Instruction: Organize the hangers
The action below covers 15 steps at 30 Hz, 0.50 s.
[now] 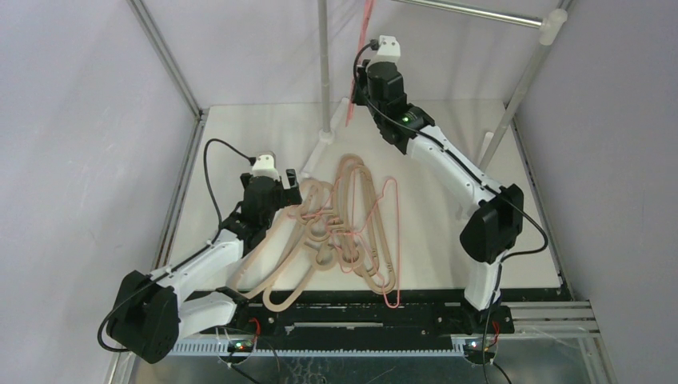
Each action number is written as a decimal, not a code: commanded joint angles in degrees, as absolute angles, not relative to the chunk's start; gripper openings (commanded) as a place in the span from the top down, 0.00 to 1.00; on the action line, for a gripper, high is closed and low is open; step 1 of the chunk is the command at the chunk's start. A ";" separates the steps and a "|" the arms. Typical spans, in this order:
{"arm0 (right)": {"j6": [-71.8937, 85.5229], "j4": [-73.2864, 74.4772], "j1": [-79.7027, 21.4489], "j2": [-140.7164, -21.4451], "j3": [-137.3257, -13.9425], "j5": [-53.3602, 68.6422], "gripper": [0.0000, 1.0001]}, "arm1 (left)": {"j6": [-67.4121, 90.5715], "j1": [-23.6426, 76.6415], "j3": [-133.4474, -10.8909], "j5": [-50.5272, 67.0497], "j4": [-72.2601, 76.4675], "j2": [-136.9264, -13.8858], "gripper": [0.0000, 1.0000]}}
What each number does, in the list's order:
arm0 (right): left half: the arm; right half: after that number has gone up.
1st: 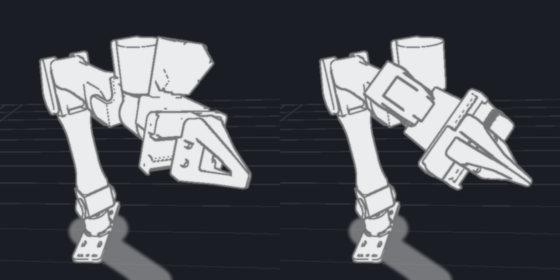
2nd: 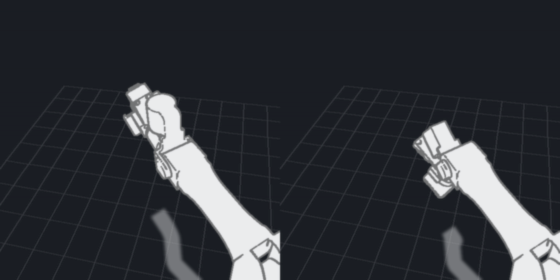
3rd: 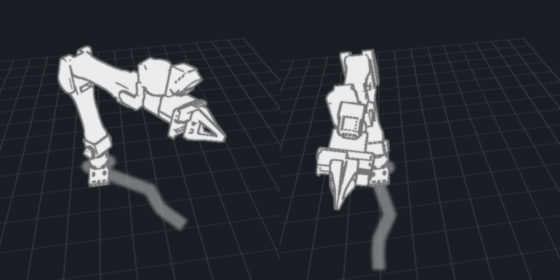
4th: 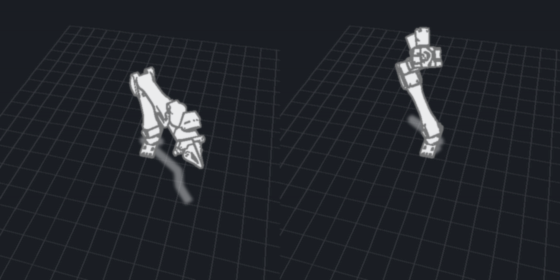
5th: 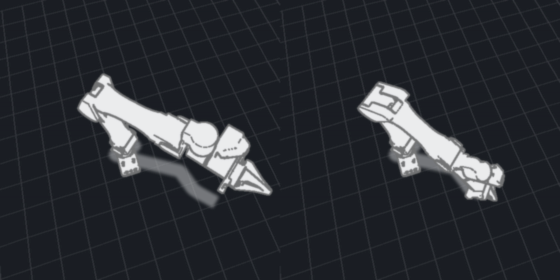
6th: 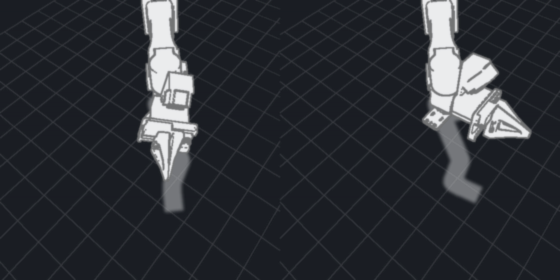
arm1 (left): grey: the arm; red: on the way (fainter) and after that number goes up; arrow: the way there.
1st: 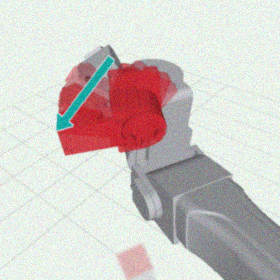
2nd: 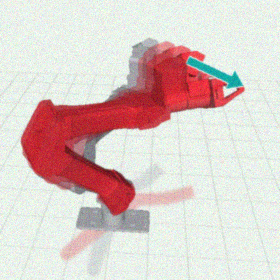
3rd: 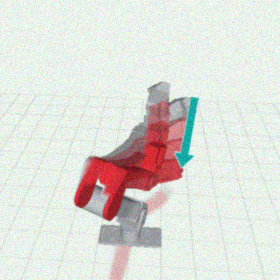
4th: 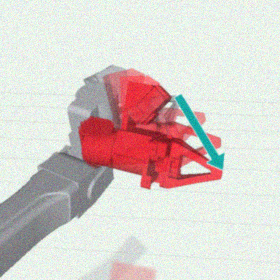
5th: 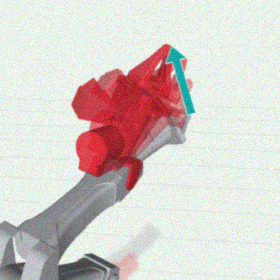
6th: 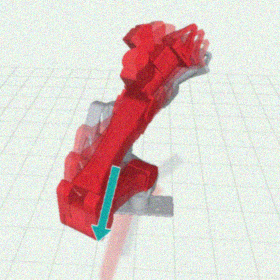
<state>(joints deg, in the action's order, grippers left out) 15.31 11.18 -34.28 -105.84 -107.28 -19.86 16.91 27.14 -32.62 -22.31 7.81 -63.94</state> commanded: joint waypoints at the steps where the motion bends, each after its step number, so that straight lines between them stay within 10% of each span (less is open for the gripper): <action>1: 14.14 12.85 -35.51 -108.07 -113.76 -18.98 1.00 | 15.95 27.41 -32.81 -22.72 9.32 -62.15 0.00; 9: 13.97 16.77 -35.99 -113.01 -121.01 -18.97 1.00 | 15.93 27.35 -32.54 -22.58 9.12 -61.44 0.00; 15: 14.17 17.74 -36.13 -112.06 -119.78 -22.65 0.54 | 16.07 27.35 -32.52 -22.66 9.23 -61.52 0.00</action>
<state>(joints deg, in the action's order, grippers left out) 14.90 17.78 -35.83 -113.36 -118.85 -20.12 16.93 27.14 -32.62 -22.28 7.81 -62.74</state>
